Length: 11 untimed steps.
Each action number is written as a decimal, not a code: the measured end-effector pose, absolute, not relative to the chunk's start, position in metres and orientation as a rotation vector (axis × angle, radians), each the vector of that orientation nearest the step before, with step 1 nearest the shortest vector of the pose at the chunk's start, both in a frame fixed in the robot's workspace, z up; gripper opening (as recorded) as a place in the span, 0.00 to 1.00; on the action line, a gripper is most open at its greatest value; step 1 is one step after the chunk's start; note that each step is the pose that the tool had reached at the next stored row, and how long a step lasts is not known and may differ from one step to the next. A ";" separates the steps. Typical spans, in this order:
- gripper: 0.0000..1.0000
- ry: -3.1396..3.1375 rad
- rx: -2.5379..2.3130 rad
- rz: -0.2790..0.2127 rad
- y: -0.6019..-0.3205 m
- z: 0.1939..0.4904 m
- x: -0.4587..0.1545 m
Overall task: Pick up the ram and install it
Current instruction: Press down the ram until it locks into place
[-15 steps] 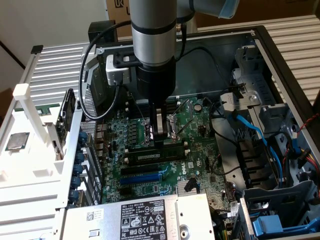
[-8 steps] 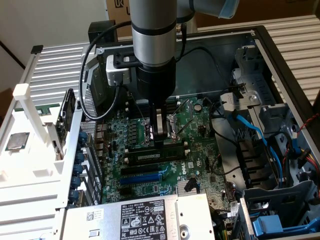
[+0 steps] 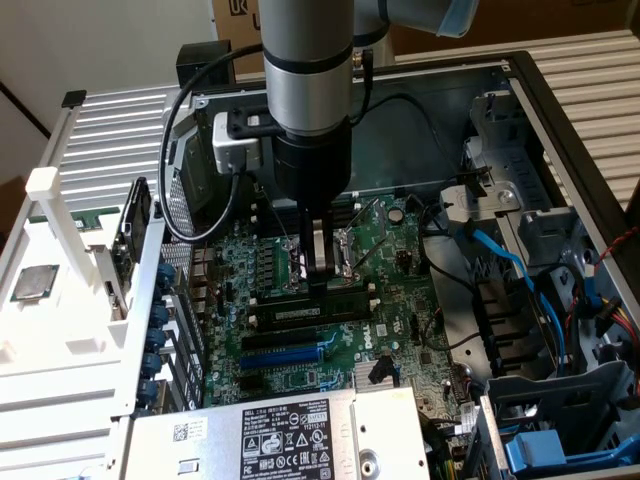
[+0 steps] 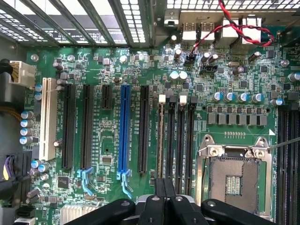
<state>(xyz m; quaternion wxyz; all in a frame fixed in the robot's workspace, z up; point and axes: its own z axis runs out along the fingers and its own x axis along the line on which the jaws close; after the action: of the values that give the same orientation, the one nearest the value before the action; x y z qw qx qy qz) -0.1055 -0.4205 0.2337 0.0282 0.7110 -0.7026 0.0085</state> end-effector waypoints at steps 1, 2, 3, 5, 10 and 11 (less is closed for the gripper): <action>0.10 -2.169 2.195 0.026 -0.420 0.233 -0.106; 0.10 -2.169 2.195 0.026 -0.420 0.233 -0.106; 0.10 -2.169 2.195 0.026 -0.420 0.232 -0.105; 0.10 -2.169 2.195 0.026 -0.420 0.232 -0.106; 0.10 -2.169 2.194 0.026 -0.420 0.231 -0.106; 0.10 -2.170 2.194 0.026 -0.420 0.230 -0.106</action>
<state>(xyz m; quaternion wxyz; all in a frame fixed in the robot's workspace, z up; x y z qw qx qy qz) -0.1055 -0.4205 0.2305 0.0280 0.7107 -0.7029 0.0083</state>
